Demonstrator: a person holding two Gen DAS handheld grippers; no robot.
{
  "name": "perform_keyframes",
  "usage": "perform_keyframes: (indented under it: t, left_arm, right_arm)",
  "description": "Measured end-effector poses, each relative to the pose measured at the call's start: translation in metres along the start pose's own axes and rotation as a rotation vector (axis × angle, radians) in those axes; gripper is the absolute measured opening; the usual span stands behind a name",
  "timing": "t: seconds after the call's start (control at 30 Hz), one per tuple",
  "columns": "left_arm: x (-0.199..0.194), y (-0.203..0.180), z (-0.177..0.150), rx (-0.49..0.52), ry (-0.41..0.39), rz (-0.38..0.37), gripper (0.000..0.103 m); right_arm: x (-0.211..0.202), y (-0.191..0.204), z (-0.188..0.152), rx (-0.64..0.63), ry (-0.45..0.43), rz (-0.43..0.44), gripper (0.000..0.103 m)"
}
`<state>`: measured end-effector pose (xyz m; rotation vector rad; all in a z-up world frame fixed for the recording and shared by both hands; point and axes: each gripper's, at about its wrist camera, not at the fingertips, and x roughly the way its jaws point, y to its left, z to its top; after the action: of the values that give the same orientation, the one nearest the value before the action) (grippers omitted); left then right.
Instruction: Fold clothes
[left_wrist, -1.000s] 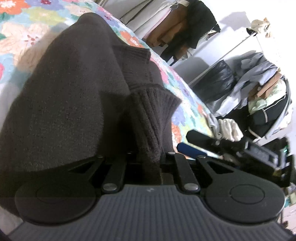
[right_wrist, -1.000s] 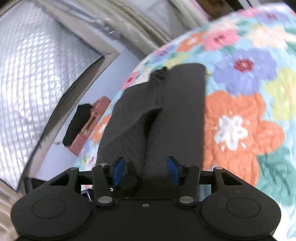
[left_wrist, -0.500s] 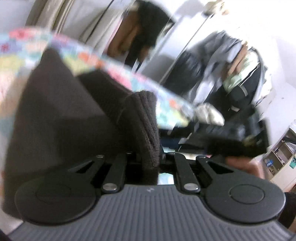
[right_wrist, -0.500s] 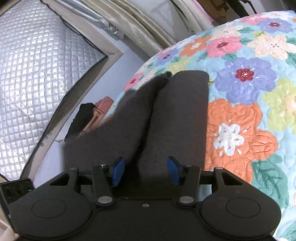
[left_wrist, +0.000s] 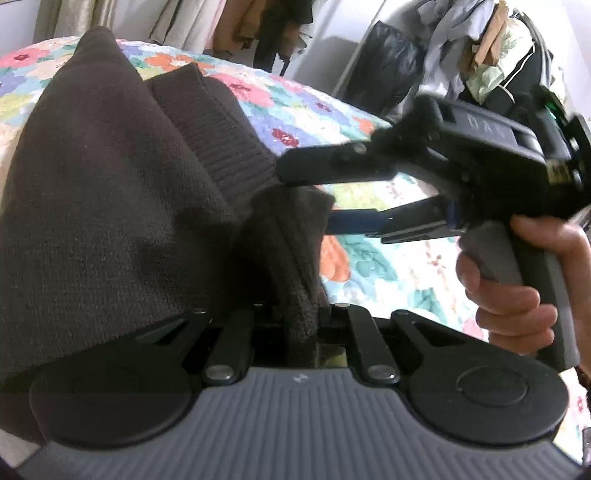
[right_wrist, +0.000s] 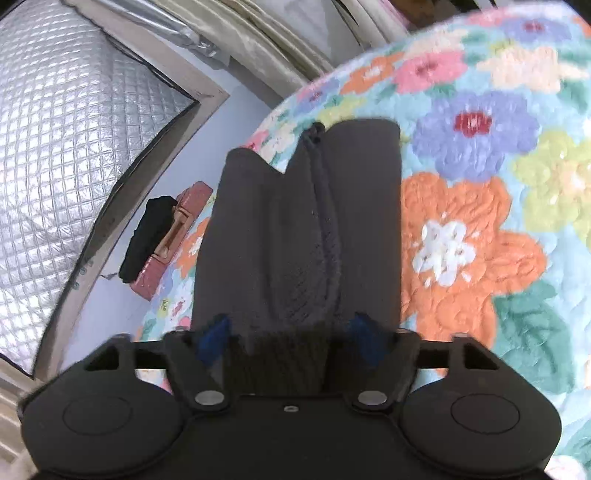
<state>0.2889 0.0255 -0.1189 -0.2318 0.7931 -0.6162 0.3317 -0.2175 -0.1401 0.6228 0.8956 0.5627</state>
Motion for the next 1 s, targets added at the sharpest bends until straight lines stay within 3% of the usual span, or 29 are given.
perform_keyframes:
  t: [0.07, 0.13, 0.17, 0.2, 0.37, 0.47, 0.63, 0.67, 0.7, 0.73, 1.0]
  left_arm:
    - [0.005, -0.002, -0.005, -0.008, -0.005, 0.024, 0.01]
    - [0.004, -0.002, -0.008, -0.001, -0.003, 0.04, 0.011]
    - [-0.001, 0.0, -0.007, -0.009, -0.01, 0.044, 0.011]
    - [-0.008, 0.002, -0.006, -0.025, -0.025, 0.054, 0.011]
    - [-0.057, -0.001, -0.003, -0.045, -0.119, 0.078, 0.014]
    - [-0.074, 0.0, -0.004, -0.066, -0.124, 0.054, 0.014]
    - [-0.065, 0.0, -0.008, -0.043, -0.068, 0.059, 0.017]
    - [-0.067, -0.005, -0.007, -0.015, -0.067, 0.061, 0.022]
    - [-0.07, -0.01, -0.006, 0.012, -0.068, 0.061, 0.037]
    - [-0.075, -0.016, -0.006, 0.037, -0.076, 0.058, 0.044]
    - [-0.078, -0.025, -0.004, 0.057, -0.03, 0.115, 0.045]
  right_arm:
    - [0.01, -0.003, 0.006, 0.018, 0.032, -0.004, 0.084]
    - [0.02, 0.003, 0.01, -0.038, 0.05, -0.019, 0.064]
    - [0.022, 0.011, 0.011, -0.103, 0.044, -0.046, 0.033]
    - [0.024, 0.019, 0.01, -0.171, 0.033, -0.072, 0.012]
    - [0.0, 0.057, -0.002, -0.458, -0.094, -0.106, 0.008]
    - [-0.006, 0.057, -0.003, -0.48, -0.092, -0.144, 0.007]
    - [-0.003, 0.041, -0.006, -0.439, -0.098, -0.189, 0.007]
    - [-0.001, 0.04, -0.006, -0.434, -0.096, -0.199, 0.007]
    - [0.001, 0.038, -0.006, -0.432, -0.095, -0.206, 0.007]
    - [0.002, 0.038, -0.006, -0.435, -0.095, -0.207, 0.007]
    - [-0.004, 0.046, -0.005, -0.475, -0.118, -0.191, 0.007]
